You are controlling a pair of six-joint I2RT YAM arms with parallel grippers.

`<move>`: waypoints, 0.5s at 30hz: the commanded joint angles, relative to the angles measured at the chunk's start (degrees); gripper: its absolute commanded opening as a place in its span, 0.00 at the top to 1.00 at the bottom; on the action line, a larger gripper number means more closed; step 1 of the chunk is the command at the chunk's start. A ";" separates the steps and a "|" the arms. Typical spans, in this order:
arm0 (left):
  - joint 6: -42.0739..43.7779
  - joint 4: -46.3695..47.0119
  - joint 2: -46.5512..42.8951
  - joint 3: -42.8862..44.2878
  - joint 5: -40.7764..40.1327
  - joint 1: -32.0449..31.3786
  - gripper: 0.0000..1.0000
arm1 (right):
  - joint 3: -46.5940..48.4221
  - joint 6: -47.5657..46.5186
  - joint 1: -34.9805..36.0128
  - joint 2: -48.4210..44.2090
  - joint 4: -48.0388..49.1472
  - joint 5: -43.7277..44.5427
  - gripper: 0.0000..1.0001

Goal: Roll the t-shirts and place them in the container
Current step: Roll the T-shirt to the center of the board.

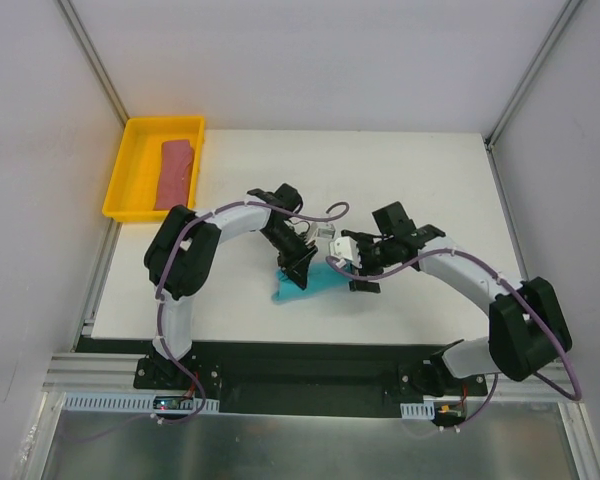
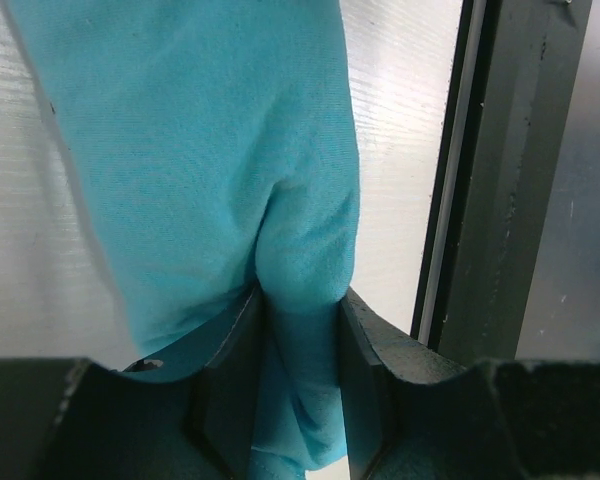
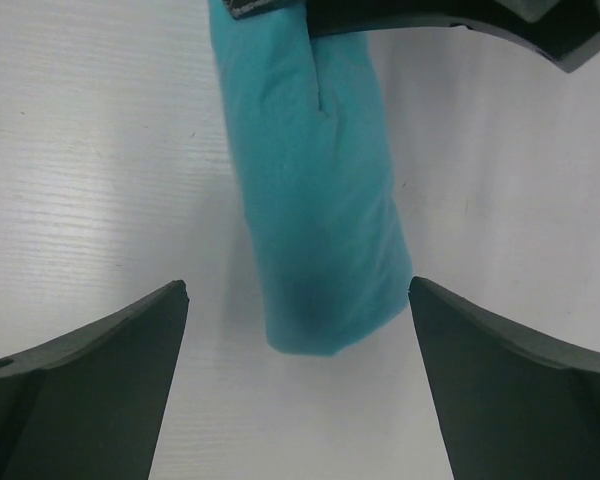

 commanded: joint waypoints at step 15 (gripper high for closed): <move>-1.30 -4.05 0.89 1.11 4.86 5.25 0.63 | 13.31 -8.50 4.58 19.01 -7.92 4.79 0.50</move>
